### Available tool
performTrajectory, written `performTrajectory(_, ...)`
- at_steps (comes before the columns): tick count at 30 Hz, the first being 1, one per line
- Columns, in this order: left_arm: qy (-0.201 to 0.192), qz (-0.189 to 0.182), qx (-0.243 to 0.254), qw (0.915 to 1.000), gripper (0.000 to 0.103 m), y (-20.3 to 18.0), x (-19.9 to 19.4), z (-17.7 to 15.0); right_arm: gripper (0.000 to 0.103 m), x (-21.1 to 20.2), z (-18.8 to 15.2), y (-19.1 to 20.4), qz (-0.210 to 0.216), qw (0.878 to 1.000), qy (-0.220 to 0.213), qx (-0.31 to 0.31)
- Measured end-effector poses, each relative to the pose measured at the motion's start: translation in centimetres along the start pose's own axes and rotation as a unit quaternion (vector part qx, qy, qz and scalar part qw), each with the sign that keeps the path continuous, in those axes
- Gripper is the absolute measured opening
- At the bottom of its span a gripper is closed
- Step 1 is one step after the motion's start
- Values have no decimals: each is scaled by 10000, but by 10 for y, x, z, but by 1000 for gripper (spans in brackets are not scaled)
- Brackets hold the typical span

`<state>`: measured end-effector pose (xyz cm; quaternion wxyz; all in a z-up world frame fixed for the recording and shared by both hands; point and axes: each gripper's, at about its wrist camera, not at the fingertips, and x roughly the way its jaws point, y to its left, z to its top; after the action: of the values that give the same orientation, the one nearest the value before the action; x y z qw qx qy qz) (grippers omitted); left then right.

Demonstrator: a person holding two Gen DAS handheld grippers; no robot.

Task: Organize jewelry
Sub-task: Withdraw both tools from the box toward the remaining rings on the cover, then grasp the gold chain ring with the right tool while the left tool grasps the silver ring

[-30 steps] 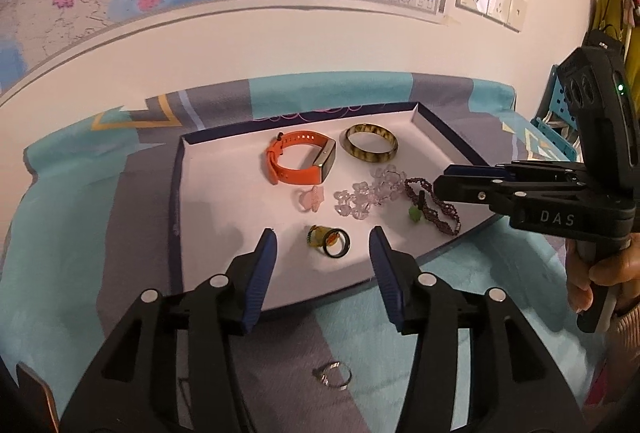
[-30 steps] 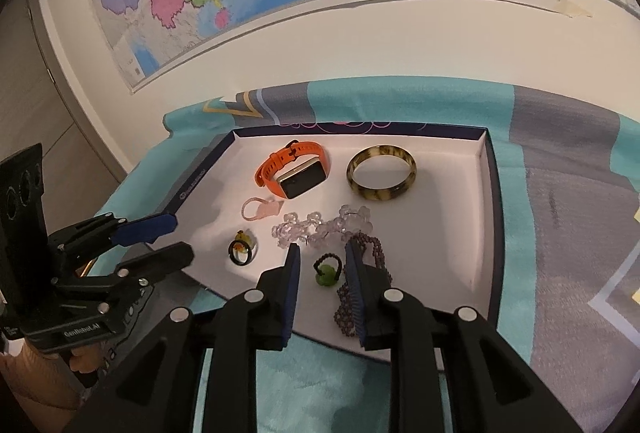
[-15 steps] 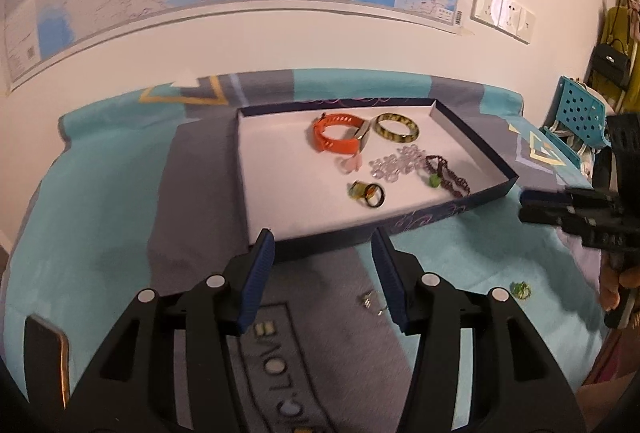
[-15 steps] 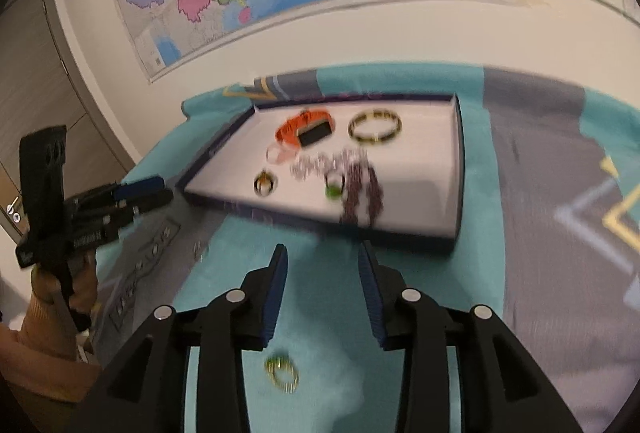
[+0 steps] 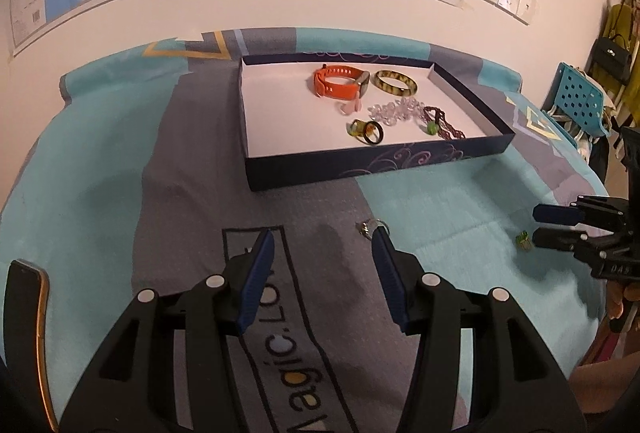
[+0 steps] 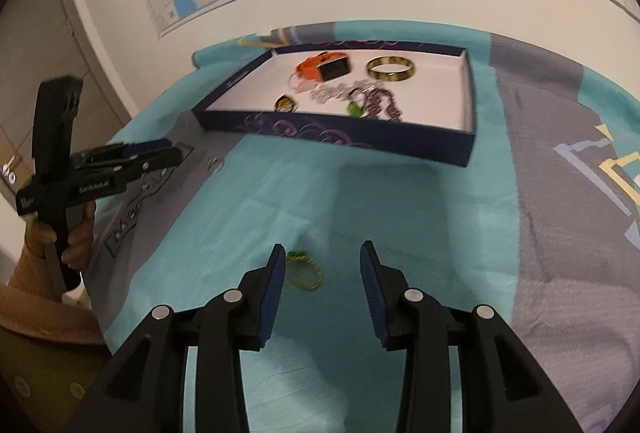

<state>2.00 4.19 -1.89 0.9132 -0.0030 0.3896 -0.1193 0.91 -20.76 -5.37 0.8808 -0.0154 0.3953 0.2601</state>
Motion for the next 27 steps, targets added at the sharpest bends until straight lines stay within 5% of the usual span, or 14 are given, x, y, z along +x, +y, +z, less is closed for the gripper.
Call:
performTrajectory(18,194,-201,403,9988,53,-29,13,-2,32,12,-3,20,-402,9982,21,-438)
performTrajectory(27,423,-370,413,9976,47,-37,32,8,14,14,-1,18,-470,9976,3,-516)
